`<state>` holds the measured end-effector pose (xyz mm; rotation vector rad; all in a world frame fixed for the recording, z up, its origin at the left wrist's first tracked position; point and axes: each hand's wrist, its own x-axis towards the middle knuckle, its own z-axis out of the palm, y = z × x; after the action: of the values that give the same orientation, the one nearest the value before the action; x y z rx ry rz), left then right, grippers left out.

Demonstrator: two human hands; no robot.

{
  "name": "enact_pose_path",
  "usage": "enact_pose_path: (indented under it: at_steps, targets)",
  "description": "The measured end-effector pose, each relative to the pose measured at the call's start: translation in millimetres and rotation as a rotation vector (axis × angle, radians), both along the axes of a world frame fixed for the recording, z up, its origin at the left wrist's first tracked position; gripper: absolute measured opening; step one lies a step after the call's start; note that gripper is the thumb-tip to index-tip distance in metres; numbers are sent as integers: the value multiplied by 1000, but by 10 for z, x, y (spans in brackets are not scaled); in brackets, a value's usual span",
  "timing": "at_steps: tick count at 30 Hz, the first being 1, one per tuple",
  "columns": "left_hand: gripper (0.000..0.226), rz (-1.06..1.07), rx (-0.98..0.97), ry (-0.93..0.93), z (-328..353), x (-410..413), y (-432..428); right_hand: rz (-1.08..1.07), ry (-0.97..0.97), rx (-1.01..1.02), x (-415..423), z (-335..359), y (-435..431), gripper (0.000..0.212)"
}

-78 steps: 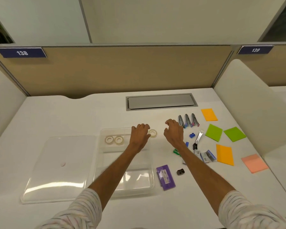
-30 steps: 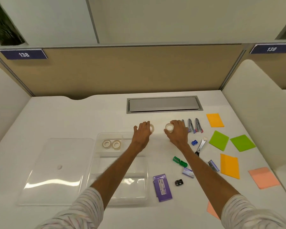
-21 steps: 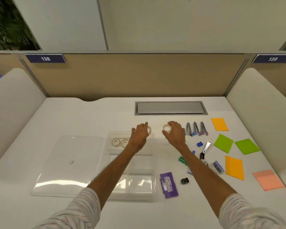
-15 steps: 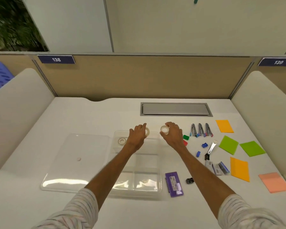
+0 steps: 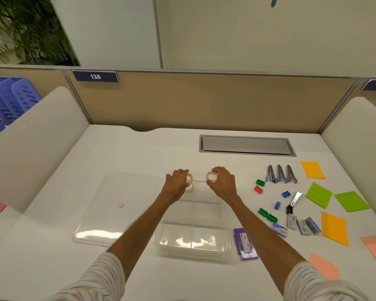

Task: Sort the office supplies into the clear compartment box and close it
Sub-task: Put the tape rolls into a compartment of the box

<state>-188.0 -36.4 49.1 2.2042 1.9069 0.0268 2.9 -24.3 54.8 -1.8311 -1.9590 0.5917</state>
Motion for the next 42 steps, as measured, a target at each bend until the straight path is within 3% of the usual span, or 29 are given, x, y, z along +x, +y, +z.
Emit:
enact_pose_path:
  at_steps: [14, 21, 27, 42]
  targets:
    - [48, -89, 17, 43, -124, 240, 245, -57, -59, -10, 15, -244, 89, 32]
    - [57, -24, 59, 23, -221, 306, 296, -10, -80, 50, 37, -321, 146, 34]
    - [55, 55, 96, 15, -259, 20, 243, 34, -37, 99, -139, -344, 166, 34]
    - [56, 87, 85, 20, -299, -455, 124, 178, -59, 6, -726, -403, 200, 43]
